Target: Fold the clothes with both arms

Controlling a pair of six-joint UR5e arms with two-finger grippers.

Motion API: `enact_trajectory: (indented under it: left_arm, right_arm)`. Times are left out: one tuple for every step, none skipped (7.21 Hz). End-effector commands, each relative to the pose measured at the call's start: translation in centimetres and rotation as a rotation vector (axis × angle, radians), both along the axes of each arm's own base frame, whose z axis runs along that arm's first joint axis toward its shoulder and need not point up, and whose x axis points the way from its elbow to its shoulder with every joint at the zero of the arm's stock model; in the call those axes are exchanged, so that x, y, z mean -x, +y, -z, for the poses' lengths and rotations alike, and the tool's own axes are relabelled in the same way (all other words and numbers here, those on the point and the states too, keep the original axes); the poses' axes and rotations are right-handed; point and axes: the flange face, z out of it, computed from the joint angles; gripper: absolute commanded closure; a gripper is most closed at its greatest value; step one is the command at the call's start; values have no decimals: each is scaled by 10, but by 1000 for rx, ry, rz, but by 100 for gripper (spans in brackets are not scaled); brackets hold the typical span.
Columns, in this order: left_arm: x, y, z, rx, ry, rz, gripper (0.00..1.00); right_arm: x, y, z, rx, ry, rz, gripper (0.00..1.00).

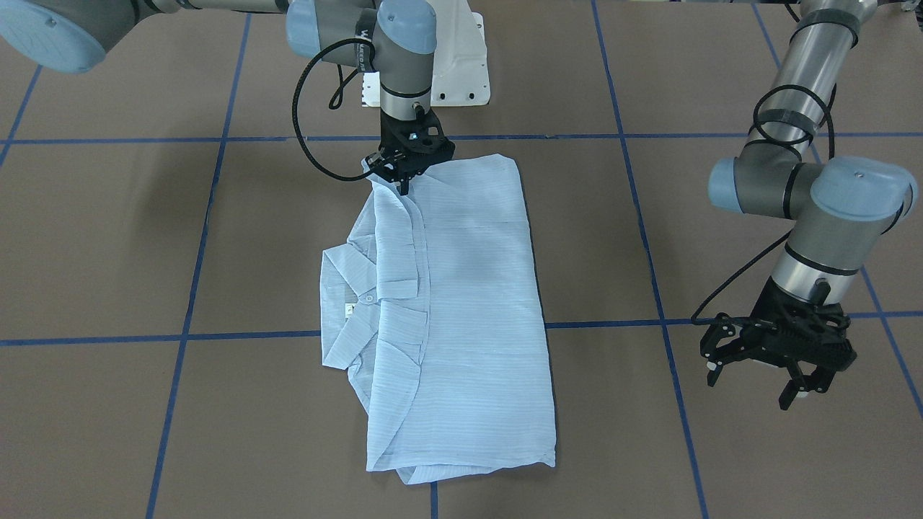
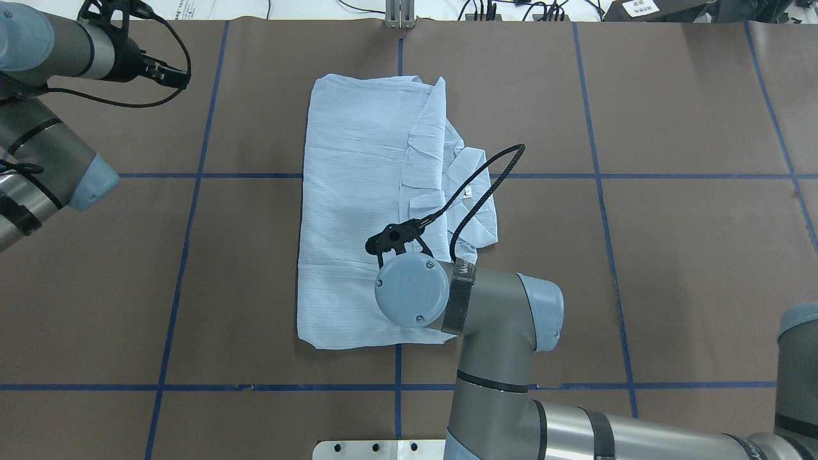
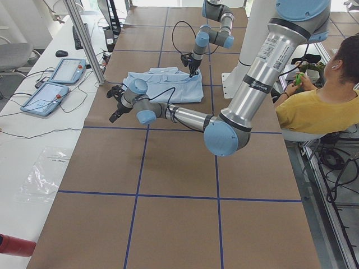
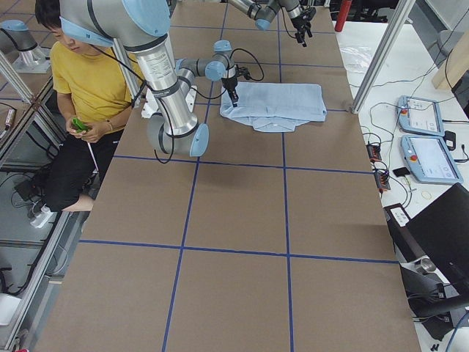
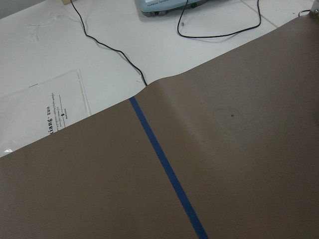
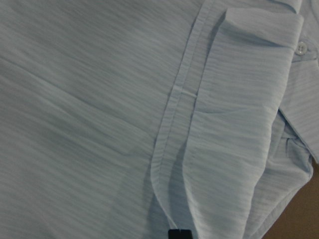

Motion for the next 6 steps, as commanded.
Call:
enact_trajectory:
  left_arm:
    - [-1,1,0,-1,2,-3,0]
    - [-1,2,-1,13,12,7,0]
    - [0,2,1,17,19,11,0]
    - [1,4,2,15,21,12,0]
    - [1,4,0,18,20,12,0]
    - [1,4,0,18,20,12,0]
  right_arm:
    - [-23,-10,-3,-1,-16,-34,100]
    - [-49,-13,-17,2,-20,-56,100]
    - [-80,-4,-45,27,-16,-85,100]
    - [-95,1,-71,96,-8,-160,100]
    - [-95,3,-82,163,-11,-239,100]
    - [-89,11,-88,212,-16,-291,79]
